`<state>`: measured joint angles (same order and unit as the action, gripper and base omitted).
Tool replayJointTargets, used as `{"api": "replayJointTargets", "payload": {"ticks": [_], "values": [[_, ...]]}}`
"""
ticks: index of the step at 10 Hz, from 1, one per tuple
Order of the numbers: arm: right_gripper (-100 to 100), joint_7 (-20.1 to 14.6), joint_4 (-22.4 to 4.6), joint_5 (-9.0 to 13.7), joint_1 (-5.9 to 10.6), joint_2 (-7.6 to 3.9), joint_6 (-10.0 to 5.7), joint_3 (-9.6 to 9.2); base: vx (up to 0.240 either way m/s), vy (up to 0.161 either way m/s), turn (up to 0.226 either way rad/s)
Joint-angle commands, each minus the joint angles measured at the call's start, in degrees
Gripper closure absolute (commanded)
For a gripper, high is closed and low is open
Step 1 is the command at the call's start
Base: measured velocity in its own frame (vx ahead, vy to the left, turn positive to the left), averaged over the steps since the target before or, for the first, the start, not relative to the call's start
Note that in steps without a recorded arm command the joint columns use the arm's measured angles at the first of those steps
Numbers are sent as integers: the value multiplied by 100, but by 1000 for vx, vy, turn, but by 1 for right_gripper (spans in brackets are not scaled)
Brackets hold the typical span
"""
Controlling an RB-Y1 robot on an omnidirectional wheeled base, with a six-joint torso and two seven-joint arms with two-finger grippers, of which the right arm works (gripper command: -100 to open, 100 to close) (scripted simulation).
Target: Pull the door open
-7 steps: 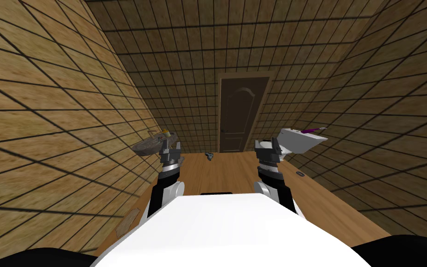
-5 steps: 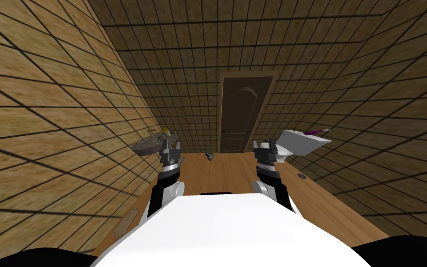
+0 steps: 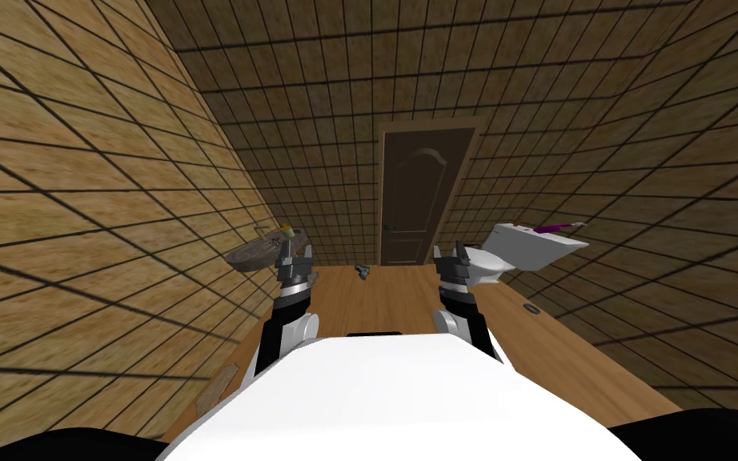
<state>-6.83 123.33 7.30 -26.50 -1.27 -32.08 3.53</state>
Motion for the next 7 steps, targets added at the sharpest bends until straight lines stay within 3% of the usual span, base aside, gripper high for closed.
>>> {"api": "replayJointTargets", "payload": {"ticks": [1,7], "values": [[-100,22,-169,10,77,-41,-1,17,63,-3,29],[-100,144,-1063,39,500,-192,-60,80,89,-7,35]]}}
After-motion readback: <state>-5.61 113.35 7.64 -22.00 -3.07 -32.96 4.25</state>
